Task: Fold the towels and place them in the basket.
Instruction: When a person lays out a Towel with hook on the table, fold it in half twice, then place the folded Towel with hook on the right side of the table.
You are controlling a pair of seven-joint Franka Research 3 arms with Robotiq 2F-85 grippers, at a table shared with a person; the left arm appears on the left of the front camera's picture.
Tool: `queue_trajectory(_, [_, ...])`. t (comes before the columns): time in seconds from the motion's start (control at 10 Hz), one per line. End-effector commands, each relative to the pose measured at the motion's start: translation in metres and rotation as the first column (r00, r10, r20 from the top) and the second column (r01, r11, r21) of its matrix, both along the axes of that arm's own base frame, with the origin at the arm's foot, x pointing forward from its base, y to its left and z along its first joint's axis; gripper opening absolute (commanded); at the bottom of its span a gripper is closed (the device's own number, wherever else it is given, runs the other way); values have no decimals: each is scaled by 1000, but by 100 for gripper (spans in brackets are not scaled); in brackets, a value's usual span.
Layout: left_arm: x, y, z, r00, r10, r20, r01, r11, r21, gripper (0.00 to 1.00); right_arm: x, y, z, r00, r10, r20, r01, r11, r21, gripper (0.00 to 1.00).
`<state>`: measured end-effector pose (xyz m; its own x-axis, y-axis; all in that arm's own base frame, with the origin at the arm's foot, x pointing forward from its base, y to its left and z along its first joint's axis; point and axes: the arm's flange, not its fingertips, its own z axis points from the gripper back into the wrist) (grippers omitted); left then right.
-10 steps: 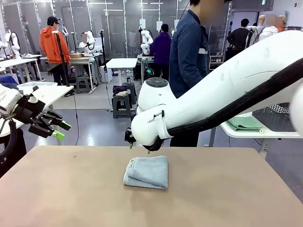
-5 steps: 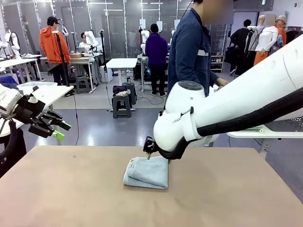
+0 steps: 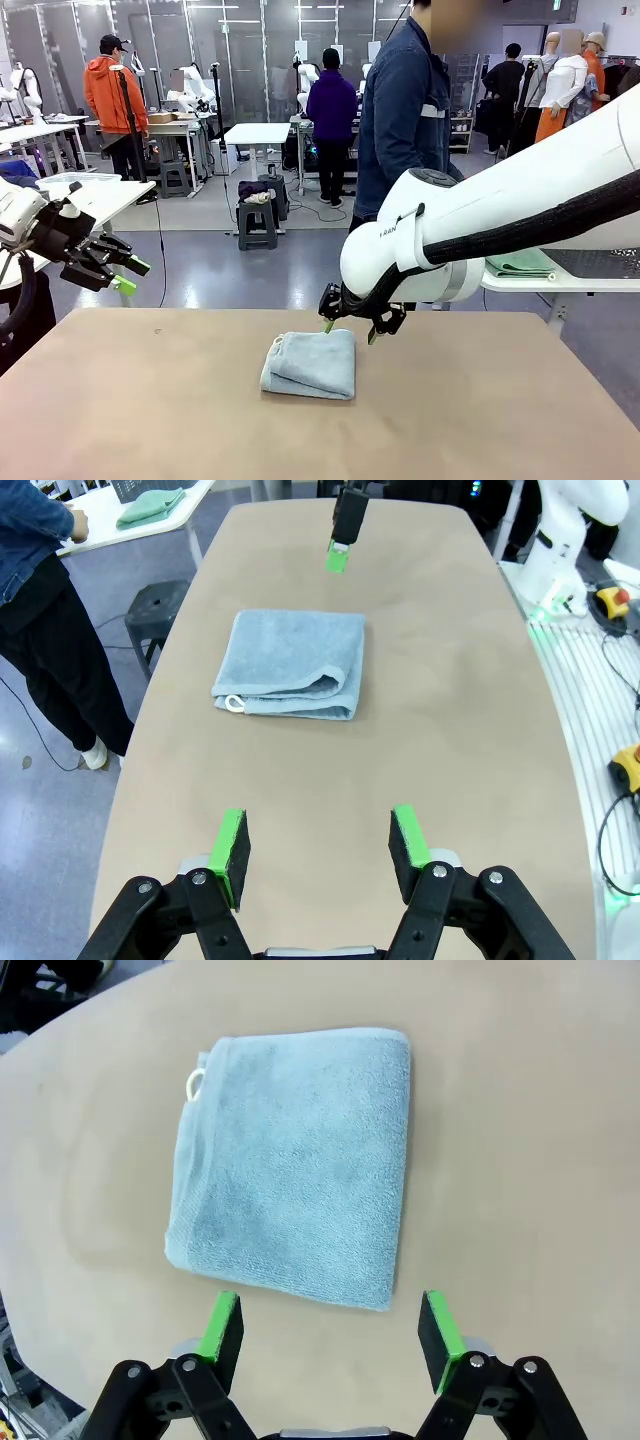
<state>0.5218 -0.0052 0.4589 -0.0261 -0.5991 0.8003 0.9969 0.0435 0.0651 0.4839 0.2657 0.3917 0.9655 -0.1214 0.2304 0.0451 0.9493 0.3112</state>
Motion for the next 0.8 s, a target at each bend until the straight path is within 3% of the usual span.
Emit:
queue_trajectory(0.0, [-2,-1,2,1000,12,4,-12,1000,1,72,0,2,0,1000,0,11,0,1000,4,89])
queue_trajectory(0.7, [-2,-1,2,1000,12,4,-12,1000,1,72,0,2,0,1000,0,11,0,1000,4,89])
